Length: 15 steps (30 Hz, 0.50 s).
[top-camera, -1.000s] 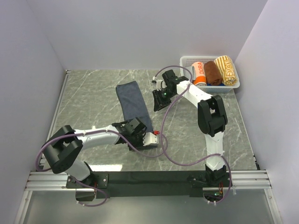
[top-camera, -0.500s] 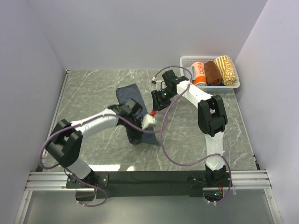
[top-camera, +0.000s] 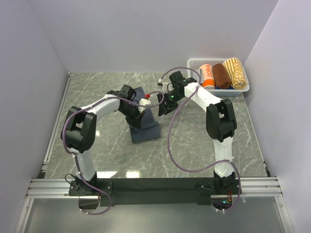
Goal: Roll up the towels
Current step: Roll the towel
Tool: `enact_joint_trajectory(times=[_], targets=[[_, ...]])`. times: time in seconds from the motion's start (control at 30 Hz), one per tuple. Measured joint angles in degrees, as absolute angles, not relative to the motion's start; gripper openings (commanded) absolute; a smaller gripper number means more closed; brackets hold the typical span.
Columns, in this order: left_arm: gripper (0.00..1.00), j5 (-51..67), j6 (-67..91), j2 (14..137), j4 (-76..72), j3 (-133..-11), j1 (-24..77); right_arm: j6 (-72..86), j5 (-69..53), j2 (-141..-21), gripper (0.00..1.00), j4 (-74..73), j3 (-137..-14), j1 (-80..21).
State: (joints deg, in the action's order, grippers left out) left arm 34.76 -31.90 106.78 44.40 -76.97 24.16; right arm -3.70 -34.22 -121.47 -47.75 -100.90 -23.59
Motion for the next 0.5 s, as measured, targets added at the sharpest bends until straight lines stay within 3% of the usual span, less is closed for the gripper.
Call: enact_joint_trajectory(times=[0.13,0.37,0.5], targets=[[0.11,34.74,-31.79,109.32,44.10,-77.30,21.98,-3.75,-35.81,-121.45,0.53,-47.79,-100.90,-23.57],[0.40,34.70,-30.20,110.43,42.26,-77.30,20.03,-3.46,-40.60,-121.38,0.43,-47.48,-100.20,-23.90],[0.45,34.72,-28.84,110.37,42.02,-77.30,18.33,-3.18,-42.59,-121.38,0.34,-47.44,-99.68,-24.62]])
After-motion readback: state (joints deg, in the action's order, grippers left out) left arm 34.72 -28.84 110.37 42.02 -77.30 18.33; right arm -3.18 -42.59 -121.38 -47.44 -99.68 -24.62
